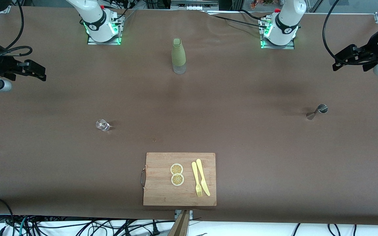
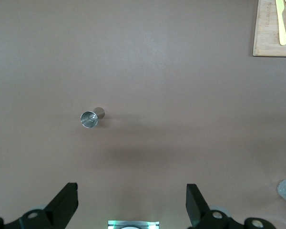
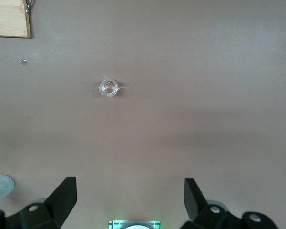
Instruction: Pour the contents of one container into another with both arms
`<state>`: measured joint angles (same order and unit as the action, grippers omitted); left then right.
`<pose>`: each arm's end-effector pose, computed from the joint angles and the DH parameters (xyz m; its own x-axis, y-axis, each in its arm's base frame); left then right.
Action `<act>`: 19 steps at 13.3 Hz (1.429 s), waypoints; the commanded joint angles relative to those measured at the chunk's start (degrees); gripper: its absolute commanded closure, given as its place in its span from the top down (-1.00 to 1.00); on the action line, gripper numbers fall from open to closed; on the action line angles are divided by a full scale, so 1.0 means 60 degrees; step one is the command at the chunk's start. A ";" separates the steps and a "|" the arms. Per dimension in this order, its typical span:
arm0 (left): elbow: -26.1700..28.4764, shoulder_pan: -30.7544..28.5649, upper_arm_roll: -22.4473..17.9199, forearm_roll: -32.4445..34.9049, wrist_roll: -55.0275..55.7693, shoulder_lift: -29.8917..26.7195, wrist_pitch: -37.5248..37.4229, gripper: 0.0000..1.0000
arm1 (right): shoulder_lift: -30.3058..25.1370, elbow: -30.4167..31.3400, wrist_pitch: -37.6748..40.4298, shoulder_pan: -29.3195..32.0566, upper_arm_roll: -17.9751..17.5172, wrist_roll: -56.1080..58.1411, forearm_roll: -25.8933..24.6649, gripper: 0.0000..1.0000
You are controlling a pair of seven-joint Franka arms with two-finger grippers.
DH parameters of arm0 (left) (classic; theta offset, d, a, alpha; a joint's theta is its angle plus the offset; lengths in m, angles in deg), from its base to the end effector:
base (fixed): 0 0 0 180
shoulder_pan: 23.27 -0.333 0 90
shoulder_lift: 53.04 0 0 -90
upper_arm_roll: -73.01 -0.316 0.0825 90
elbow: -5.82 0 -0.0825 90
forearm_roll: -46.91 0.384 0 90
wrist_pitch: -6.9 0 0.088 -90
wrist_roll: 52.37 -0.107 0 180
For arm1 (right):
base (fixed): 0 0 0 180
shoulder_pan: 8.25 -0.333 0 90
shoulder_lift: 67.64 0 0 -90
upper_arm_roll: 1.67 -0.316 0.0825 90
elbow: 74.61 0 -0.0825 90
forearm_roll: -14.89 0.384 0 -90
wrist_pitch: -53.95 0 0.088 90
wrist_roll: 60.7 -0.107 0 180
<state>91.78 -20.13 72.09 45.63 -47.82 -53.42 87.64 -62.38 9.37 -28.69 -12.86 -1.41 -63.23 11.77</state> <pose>0.5351 -0.0234 0.6474 0.9956 0.0372 -0.0858 0.0387 -0.9991 0.0156 0.5679 0.0369 0.6115 0.9934 0.0243 -0.1122 0.0312 -0.9977 0.0598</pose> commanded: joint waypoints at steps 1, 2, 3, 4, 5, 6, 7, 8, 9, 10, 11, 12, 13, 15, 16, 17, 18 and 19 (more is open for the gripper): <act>0.0028 -0.0184 0.0022 -0.0077 0.0004 -0.0038 -0.0113 1.00 | -0.0085 0.0051 -0.0055 0.0023 -0.0027 -0.0135 0.0082 1.00; -0.0057 -0.0214 0.0007 -0.0108 0.0003 0.0019 -0.0112 1.00 | -0.0085 0.0051 -0.0055 0.0052 -0.0027 -0.0121 0.0082 1.00; -0.0073 -0.0200 0.0007 -0.0109 0.0061 0.0020 -0.0127 1.00 | -0.0085 0.0051 -0.0055 0.0038 -0.0027 -0.0121 0.0082 1.00; 0.0000 -0.0200 0.0036 -0.0109 0.0091 0.0005 -0.0142 1.00 | -0.0085 0.0051 -0.0040 0.0023 -0.0027 -0.0150 0.0082 1.00; 0.0000 -0.0214 0.0037 -0.0109 0.0091 0.0005 -0.0156 1.00 | -0.0085 0.0051 -0.0055 0.0037 -0.0027 -0.0135 0.0067 1.00; 0.0001 -0.0214 0.0051 -0.0109 0.0091 0.0020 -0.0156 1.00 | -0.0085 0.0051 -0.0055 0.0066 -0.0013 -0.0121 0.0082 1.00; 0.0001 -0.0200 0.0037 -0.0080 0.0091 0.0020 -0.0156 1.00 | -0.0085 0.0051 -0.0055 0.0067 0.0002 -0.0121 0.0082 1.00; 0.0030 -0.0214 0.0051 -0.0079 0.0091 0.0020 -0.0156 1.00 | -0.0085 0.0051 -0.0055 0.0067 0.0002 -0.0135 0.0082 1.00; 0.0059 -0.0214 0.0051 -0.0079 0.0091 0.0020 -0.0156 1.00 | -0.0085 0.0051 -0.0055 0.0038 0.0002 -0.0135 0.0082 1.00; 0.0103 -0.0214 0.0051 -0.0079 0.0091 0.0020 -0.0156 1.00 | -0.0085 0.0051 -0.0055 0.0052 0.0002 -0.0121 0.0082 1.00; 0.0103 -0.0171 0.0051 -0.0079 0.0106 0.0034 -0.0127 1.00 | -0.0085 0.0051 -0.0040 0.0052 0.0002 -0.0121 0.0082 1.00; 0.0002 -0.0127 0.0095 -0.0123 0.0120 0.0179 -0.0171 1.00 | -0.0085 0.0051 -0.0040 0.0081 0.0016 -0.0106 0.0082 1.00; -0.0057 -0.0069 0.0139 -0.0109 0.0149 0.0297 -0.0142 1.00 | -0.0085 0.0051 -0.0040 0.0096 0.0016 -0.0106 0.0082 1.00; 0.0015 -0.0068 0.0198 -0.0080 0.0164 0.0240 -0.0142 1.00 | -0.0085 0.0051 -0.0040 0.0096 0.0016 -0.0106 0.0067 1.00; 0.0015 -0.0083 0.0198 -0.0065 0.0150 0.0239 -0.0142 1.00 | -0.0085 0.0051 -0.0040 0.0096 0.0016 -0.0106 0.0067 1.00; 0.0030 -0.0155 0.0198 -0.0065 0.0150 0.0239 -0.0142 1.00 | -0.0085 0.0051 -0.0040 0.0111 0.0031 -0.0106 0.0067 1.00; 0.0044 -0.0170 0.0183 -0.0065 0.0135 0.0239 -0.0127 1.00 | -0.0085 0.0051 -0.0040 0.0111 0.0031 -0.0106 0.0067 1.00; 0.0030 -0.0185 0.0169 -0.0065 0.0135 0.0254 -0.0127 1.00 | -0.0085 0.0051 -0.0040 0.0111 0.0031 -0.0106 0.0067 1.00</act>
<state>92.37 -20.81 73.07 45.59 -47.56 -51.89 87.14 -62.38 9.37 -28.69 -12.60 -1.09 -63.23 11.77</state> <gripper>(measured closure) 0.000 0.000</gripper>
